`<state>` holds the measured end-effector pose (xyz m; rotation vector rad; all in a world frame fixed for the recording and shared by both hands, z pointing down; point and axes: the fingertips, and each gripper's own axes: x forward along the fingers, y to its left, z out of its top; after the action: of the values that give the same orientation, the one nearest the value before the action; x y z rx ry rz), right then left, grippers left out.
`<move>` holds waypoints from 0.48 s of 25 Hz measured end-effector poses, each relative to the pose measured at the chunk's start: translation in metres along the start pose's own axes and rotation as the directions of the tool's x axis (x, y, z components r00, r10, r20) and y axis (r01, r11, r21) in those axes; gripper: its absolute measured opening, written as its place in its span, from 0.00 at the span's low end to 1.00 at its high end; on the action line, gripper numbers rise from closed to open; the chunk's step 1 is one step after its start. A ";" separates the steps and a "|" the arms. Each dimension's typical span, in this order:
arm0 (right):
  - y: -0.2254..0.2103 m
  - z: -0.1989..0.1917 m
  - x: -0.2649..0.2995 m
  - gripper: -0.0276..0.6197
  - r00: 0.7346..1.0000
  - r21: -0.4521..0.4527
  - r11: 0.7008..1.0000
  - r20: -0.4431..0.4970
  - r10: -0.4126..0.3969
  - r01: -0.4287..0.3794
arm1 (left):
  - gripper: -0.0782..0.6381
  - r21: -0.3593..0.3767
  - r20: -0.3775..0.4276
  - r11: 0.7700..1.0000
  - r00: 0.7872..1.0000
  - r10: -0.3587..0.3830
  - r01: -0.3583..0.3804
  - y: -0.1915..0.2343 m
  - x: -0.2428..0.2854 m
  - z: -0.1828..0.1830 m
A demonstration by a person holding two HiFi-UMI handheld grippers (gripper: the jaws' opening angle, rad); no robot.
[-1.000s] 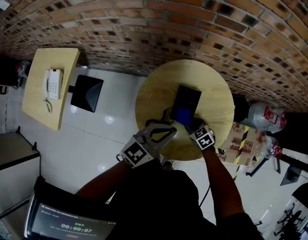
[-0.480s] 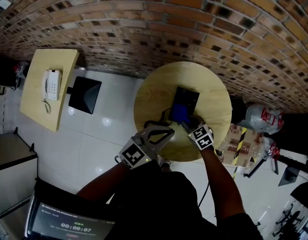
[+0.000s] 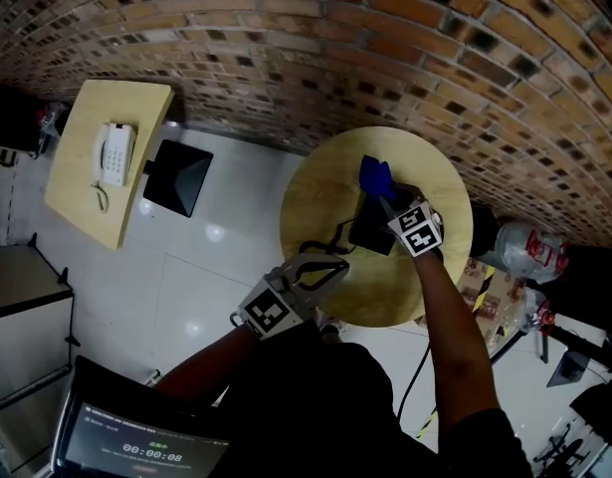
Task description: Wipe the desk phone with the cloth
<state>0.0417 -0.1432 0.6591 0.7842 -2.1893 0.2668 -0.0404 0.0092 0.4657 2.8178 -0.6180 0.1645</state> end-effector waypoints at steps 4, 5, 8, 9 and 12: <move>-0.001 0.000 0.007 0.18 1.000 -0.017 1.000 -0.014 -0.005 0.004 | 0.10 -0.001 -0.003 1.000 1.000 0.005 -0.005 0.005 -0.004 -0.005; 0.002 0.000 0.006 0.18 1.000 -0.019 1.000 -0.015 -0.002 0.002 | 0.10 -0.004 0.001 1.000 1.000 0.005 -0.005 0.006 -0.005 -0.005; 0.020 -0.008 0.007 0.18 0.999 -0.039 0.999 -0.035 0.020 -0.022 | 0.10 -0.013 0.004 1.000 1.000 0.004 -0.004 0.008 -0.004 -0.004; 0.028 -0.013 0.007 0.18 0.998 -0.053 0.998 -0.050 0.030 -0.033 | 0.10 -0.013 0.004 1.000 1.000 0.002 -0.002 0.008 -0.003 -0.003; 0.054 -0.028 0.006 0.18 0.994 -0.093 0.993 -0.093 0.063 -0.072 | 0.10 -0.009 0.003 1.000 1.000 -0.007 0.007 0.008 0.001 -0.003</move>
<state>0.0230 -0.0911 0.6856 0.6335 -2.1296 0.2240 -0.0429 0.0026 0.4702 2.8113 -0.6081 0.1561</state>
